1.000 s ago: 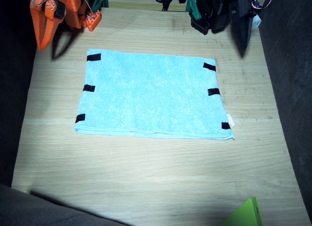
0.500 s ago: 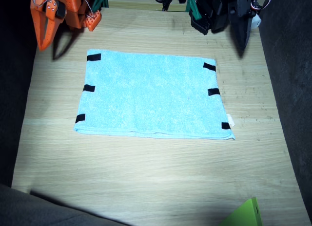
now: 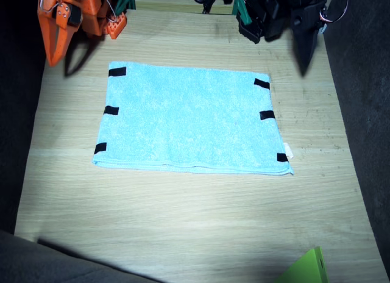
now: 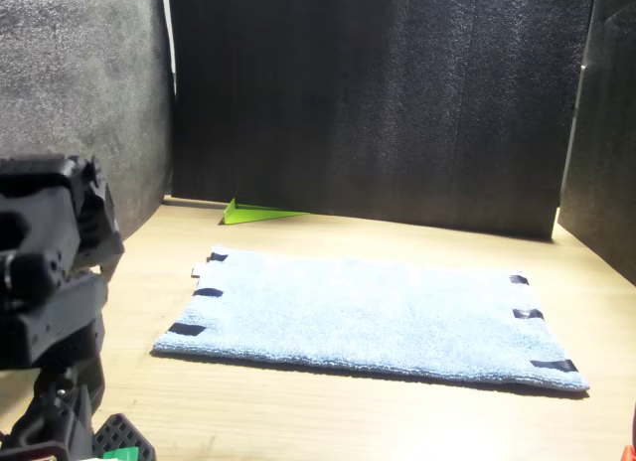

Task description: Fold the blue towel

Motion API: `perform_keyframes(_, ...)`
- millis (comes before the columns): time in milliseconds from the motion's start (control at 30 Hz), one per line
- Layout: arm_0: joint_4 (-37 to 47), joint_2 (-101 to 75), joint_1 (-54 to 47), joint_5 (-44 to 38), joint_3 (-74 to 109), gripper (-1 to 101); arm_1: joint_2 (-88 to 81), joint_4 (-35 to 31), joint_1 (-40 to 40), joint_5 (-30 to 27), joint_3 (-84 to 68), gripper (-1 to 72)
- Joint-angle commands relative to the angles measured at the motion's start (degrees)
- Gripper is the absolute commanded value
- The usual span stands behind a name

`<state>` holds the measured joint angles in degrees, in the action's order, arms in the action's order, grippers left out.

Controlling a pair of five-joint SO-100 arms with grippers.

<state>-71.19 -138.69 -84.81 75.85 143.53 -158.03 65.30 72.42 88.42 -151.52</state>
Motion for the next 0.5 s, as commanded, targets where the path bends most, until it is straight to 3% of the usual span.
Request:
perform_keyframes(0,1.05,12.57,0.53,-1.67,-6.77,0,27.95,2.29,-0.09,1.41,18.72,-0.1)
perform_keyframes(200,1.49,16.26,3.52,-4.13,-10.99,2,46.23,16.70,7.91,3.78,39.46,11.4)
perform_keyframes(300,1.85,18.11,3.96,-4.22,-11.43,4,47.81,17.49,13.89,5.98,40.87,15.1)
perform_keyframes(467,2.90,20.04,5.10,-4.31,-11.34,1,55.99,18.02,22.85,12.92,44.91,15.2)
